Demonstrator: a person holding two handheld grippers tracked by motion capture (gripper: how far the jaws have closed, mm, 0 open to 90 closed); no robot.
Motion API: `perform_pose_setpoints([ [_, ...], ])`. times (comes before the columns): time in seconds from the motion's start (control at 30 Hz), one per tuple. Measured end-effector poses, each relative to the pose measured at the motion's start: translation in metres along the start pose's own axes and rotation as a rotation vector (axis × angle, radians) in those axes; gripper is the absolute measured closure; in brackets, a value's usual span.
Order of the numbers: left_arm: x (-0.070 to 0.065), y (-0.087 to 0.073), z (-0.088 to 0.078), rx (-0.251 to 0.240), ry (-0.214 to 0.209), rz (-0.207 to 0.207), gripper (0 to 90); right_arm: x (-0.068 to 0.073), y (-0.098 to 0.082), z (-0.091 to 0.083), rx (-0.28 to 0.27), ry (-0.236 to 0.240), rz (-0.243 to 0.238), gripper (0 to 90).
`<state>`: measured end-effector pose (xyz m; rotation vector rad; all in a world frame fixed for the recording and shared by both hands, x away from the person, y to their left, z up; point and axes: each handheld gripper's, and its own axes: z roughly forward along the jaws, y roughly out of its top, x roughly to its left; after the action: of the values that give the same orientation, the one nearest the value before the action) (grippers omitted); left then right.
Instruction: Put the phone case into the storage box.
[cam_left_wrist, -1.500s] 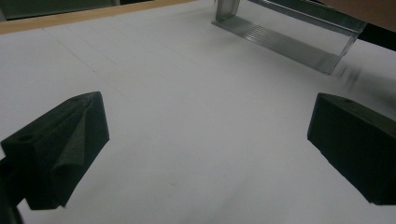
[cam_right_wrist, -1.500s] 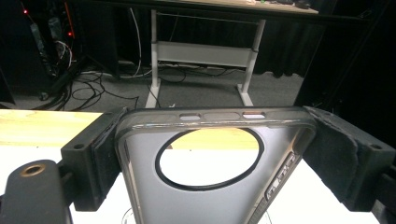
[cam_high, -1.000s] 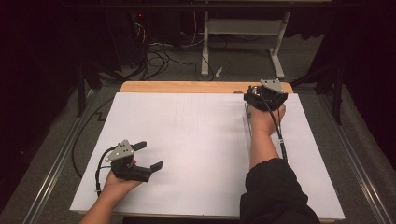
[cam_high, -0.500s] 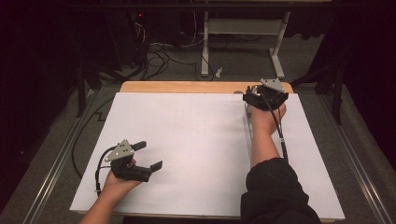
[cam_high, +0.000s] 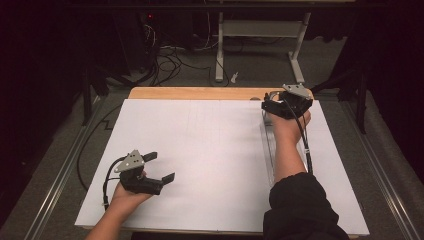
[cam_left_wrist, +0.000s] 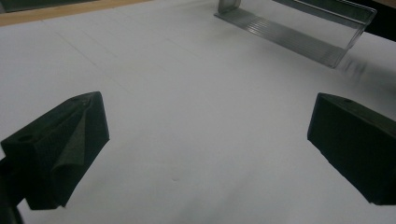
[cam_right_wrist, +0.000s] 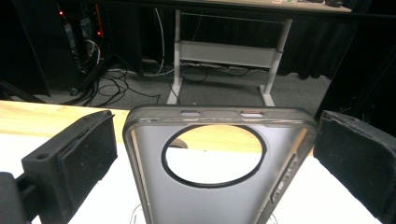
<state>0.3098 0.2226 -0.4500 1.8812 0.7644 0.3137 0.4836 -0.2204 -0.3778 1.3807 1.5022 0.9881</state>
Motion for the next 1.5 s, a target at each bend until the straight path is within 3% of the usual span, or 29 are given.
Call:
perform_pose_setpoints([
  [0.3, 0.001, 0.000, 0.001, 0.010, 0.010, -0.002, 0.1, -0.006, -0.003, -0.011, -0.003, 0.023, 0.004, 0.0],
  [0.57, 0.003, 0.000, 0.002, 0.019, 0.019, -0.004, 0.1, -0.008, -0.004, -0.031, -0.013, 0.065, -0.001, 0.0],
  [1.13, 0.003, 0.001, 0.000, 0.016, 0.034, -0.005, 0.1, -0.012, -0.017, -0.091, -0.040, 0.212, -0.019, 0.0],
  [1.5, 0.003, 0.001, -0.003, 0.009, 0.047, -0.013, 0.1, -0.015, -0.029, -0.133, -0.091, 0.322, -0.051, 0.1],
])
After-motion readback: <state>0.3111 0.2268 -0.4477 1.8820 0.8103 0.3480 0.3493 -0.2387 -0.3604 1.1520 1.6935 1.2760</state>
